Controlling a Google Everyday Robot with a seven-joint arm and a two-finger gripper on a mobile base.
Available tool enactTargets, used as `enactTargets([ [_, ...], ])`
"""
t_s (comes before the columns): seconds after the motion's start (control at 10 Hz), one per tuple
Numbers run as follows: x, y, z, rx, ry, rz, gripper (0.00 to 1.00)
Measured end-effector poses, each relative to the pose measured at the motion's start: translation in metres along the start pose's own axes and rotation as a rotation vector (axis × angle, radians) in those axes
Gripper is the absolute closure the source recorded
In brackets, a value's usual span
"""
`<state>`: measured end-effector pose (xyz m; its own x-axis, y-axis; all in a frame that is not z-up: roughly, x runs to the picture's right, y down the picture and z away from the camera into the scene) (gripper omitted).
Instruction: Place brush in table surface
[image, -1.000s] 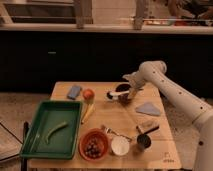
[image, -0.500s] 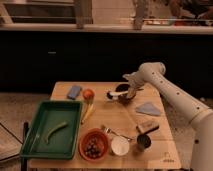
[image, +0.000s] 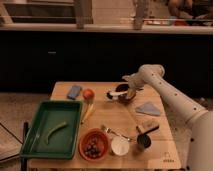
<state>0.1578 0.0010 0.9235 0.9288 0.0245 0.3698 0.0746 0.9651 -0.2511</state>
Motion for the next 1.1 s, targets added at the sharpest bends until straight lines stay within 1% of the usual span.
enactTargets([
  [0.2, 0.0, 0.0, 0.007, -0.011, -0.01, -0.002, 0.2],
  [0.5, 0.003, 0.0, 0.012, -0.02, -0.016, 0.003, 0.2],
  [0.6, 0.003, 0.0, 0.013, -0.022, -0.017, 0.005, 0.23],
  [0.7, 0.005, 0.0, 0.014, -0.023, -0.017, 0.008, 0.29],
  [0.8, 0.007, 0.001, 0.014, -0.023, -0.018, 0.012, 0.41],
  [1.0, 0.013, 0.003, 0.014, -0.022, -0.02, 0.022, 0.59],
  [1.1, 0.019, 0.006, 0.013, -0.024, -0.021, 0.033, 0.71],
])
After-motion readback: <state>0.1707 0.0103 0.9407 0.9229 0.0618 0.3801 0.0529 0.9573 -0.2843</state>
